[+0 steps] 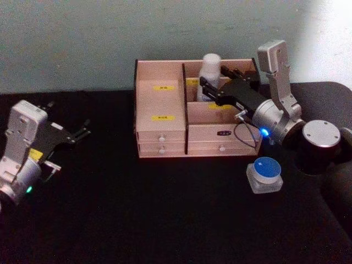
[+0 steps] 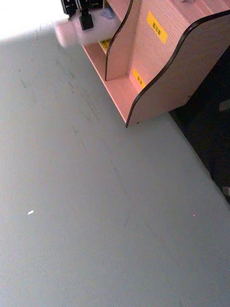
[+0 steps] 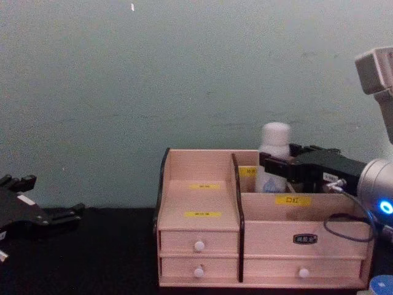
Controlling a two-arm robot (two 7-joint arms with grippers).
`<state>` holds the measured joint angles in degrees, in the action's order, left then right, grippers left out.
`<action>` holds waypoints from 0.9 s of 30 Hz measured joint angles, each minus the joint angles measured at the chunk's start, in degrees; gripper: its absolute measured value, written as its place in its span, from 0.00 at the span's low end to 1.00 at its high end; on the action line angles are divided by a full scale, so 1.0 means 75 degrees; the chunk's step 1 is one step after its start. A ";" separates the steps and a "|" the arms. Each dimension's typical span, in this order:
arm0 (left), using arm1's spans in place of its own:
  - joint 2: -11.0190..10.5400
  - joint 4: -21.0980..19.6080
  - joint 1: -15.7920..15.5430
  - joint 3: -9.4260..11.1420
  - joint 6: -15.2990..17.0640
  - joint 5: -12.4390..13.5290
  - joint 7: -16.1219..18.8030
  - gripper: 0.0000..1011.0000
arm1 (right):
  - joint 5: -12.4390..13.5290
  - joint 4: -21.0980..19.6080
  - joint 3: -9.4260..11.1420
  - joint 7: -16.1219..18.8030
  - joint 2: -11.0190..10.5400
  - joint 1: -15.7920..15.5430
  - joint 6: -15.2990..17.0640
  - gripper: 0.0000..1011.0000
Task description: Pick up the facial cleanser and watermelon frost from the table and place them into the tiered storage box.
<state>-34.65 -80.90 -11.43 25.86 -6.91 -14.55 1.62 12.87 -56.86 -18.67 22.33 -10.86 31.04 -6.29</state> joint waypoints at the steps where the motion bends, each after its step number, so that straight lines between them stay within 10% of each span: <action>1: 0.0000 0.0000 0.0000 0.0000 0.0000 0.0000 0.0000 0.99 | 0.0001 -0.0001 0.0000 0.0000 -0.0001 0.0000 -0.0001 0.74; 11: 0.0000 0.0001 0.0000 0.0000 0.0000 0.0000 0.0000 0.99 | 0.0006 -0.0009 -0.0003 0.0002 0.0000 -0.0006 -0.0005 0.99; 27: 0.0000 0.0000 0.0000 0.0000 0.0000 0.0000 0.0000 0.99 | 0.0022 -0.0784 0.0059 0.0049 -0.0213 -0.0393 0.0008 0.99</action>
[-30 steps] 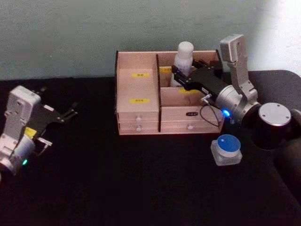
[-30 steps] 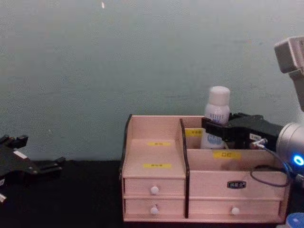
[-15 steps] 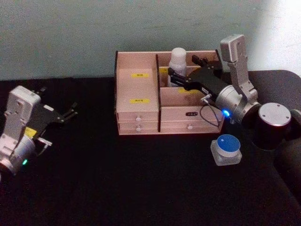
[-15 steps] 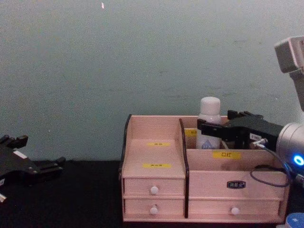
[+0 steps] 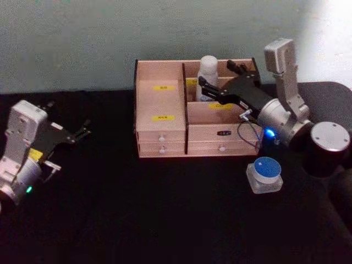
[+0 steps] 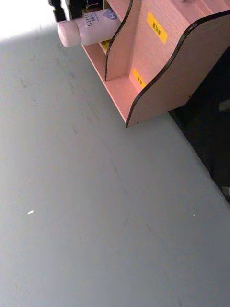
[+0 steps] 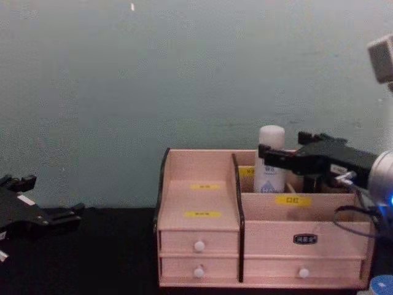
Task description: Pick up the facial cleanser and watermelon frost from the table and place them into the tiered storage box.
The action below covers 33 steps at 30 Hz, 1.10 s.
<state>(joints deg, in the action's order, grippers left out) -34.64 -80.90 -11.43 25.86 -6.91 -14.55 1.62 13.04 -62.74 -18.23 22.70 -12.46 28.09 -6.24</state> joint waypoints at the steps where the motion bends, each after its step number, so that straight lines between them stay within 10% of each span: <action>1: 0.0000 0.0000 0.0000 0.0000 0.0000 0.0000 0.0000 0.99 | 0.0039 -0.0220 0.0030 0.0037 -0.0073 -0.0111 0.0030 0.99; 21: 0.0000 0.0000 0.0000 0.0000 0.0000 0.0000 0.0000 0.99 | 0.1428 -0.3846 0.0844 0.0885 -0.2356 -0.2786 0.1291 0.99; 33: 0.0000 0.0001 0.0000 0.0000 0.0000 0.0000 0.0000 0.99 | 0.1901 -0.4832 0.1062 0.0682 -0.3145 -0.3967 0.2035 0.99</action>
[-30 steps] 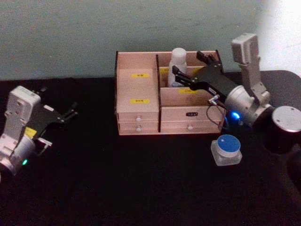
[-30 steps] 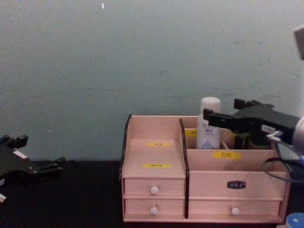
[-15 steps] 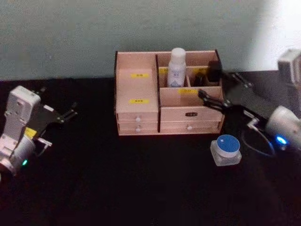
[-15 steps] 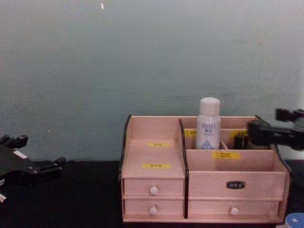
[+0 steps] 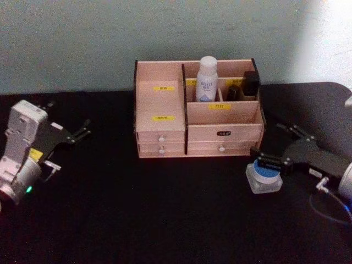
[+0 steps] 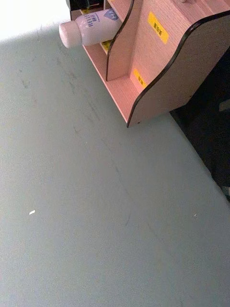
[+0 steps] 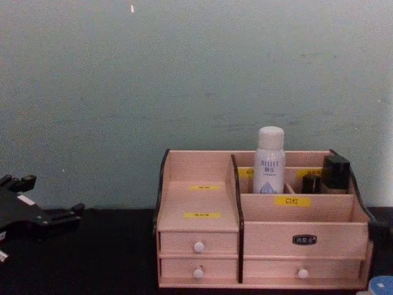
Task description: Pick up the facial cleanser and watermelon frost from the table and place them into the tiered storage box.
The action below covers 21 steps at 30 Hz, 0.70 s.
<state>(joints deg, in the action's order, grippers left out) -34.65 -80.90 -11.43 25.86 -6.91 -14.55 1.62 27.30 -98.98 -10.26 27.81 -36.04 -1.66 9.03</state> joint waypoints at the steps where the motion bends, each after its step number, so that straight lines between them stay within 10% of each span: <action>1: 0.0000 -0.0001 0.0000 0.0000 0.0000 0.0000 0.0000 0.99 | 0.0029 -0.0063 0.0000 -0.0096 -0.0048 -0.0112 0.0106 0.99; 21: 0.0000 -0.0001 0.0000 0.0000 0.0000 0.0000 0.0000 0.99 | -0.0027 0.0112 -0.0294 -0.0860 -0.0153 -0.0169 0.1036 0.99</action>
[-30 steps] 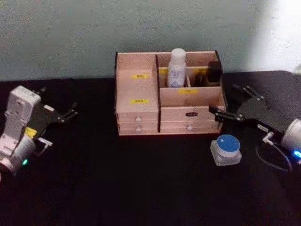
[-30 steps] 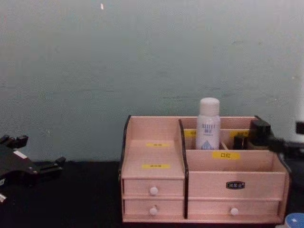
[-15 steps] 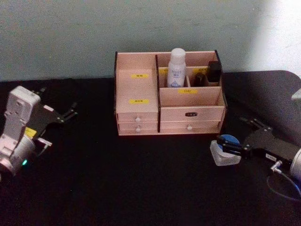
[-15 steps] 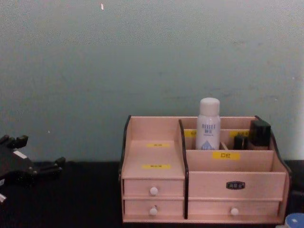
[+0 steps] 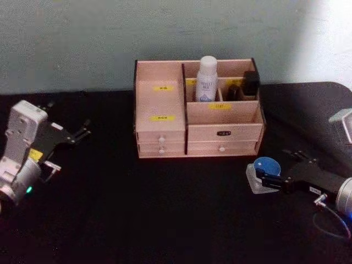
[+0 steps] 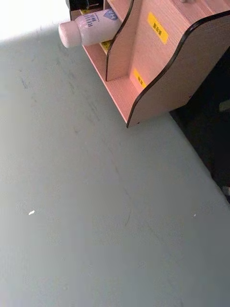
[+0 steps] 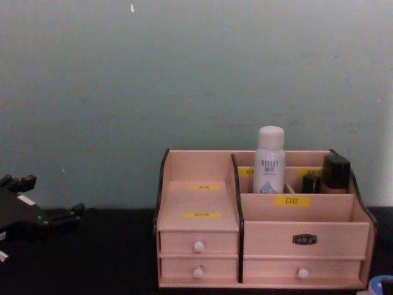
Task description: Pick up the facial cleanser and watermelon frost from the table and place them into the tiered storage box.
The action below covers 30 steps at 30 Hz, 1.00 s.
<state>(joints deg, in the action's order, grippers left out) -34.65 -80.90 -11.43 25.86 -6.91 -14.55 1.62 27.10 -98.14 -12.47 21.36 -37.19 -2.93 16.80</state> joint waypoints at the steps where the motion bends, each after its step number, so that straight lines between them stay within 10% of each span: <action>1: 0.0000 0.0000 0.0000 0.0000 0.0000 0.0000 0.0000 0.99 | 0.0019 0.0023 -0.0007 0.0007 0.0002 0.0017 0.0020 0.99; 30: 0.0000 0.0000 0.0000 0.0000 0.0000 0.0000 0.0000 0.99 | 0.0099 0.0431 -0.0433 0.0023 -0.0048 0.0415 0.0299 0.99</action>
<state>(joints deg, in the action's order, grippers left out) -34.65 -80.90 -11.43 25.86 -6.91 -14.55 1.62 27.84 -94.91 -15.72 21.53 -37.55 0.18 19.04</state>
